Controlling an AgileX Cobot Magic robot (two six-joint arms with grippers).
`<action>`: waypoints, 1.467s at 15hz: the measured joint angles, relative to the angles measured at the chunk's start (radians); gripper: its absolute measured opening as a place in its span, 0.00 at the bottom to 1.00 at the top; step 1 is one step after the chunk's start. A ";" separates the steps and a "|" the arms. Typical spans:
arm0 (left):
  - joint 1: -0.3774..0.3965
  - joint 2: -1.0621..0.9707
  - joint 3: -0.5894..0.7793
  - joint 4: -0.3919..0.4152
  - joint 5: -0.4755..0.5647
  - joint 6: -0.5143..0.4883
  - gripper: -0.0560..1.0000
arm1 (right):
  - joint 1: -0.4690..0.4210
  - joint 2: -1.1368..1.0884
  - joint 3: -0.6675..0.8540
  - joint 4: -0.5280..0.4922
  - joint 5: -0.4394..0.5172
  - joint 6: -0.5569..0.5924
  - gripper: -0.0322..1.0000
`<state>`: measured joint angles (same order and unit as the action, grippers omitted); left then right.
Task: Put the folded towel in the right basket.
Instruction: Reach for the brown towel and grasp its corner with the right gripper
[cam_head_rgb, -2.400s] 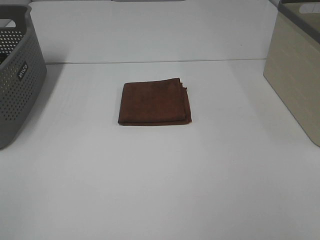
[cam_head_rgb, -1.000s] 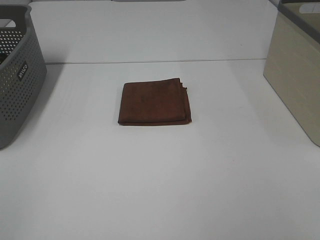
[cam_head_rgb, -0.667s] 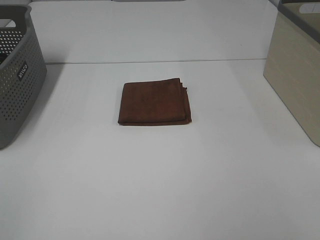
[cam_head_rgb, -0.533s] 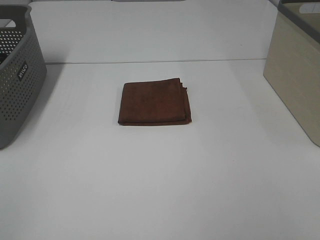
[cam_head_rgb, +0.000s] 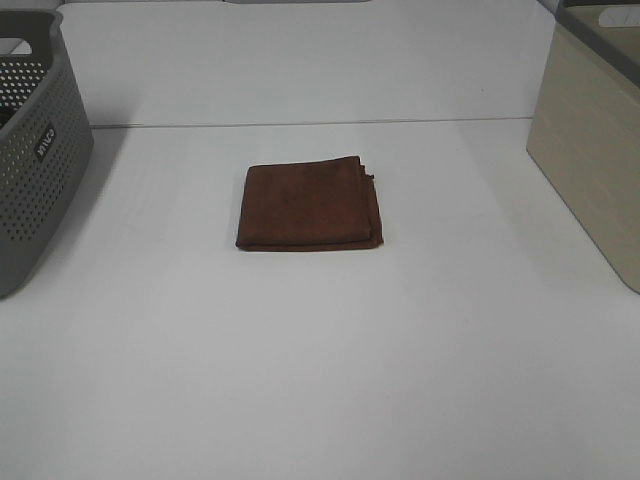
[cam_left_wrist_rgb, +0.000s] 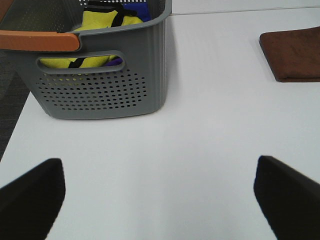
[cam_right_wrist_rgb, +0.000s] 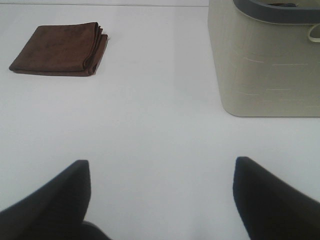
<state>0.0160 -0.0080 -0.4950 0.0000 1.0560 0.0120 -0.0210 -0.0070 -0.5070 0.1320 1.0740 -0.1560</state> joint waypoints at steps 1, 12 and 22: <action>0.000 0.000 0.000 0.000 0.000 0.000 0.98 | 0.000 0.000 0.000 0.000 0.000 0.000 0.75; 0.000 0.000 0.000 0.000 0.000 0.000 0.98 | 0.000 0.000 0.000 0.000 0.000 0.000 0.75; 0.000 0.000 0.000 0.000 0.000 0.000 0.98 | 0.000 0.000 -0.001 0.000 -0.011 0.000 0.75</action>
<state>0.0160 -0.0080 -0.4950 0.0000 1.0560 0.0120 -0.0210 -0.0070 -0.5080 0.1320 1.0630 -0.1560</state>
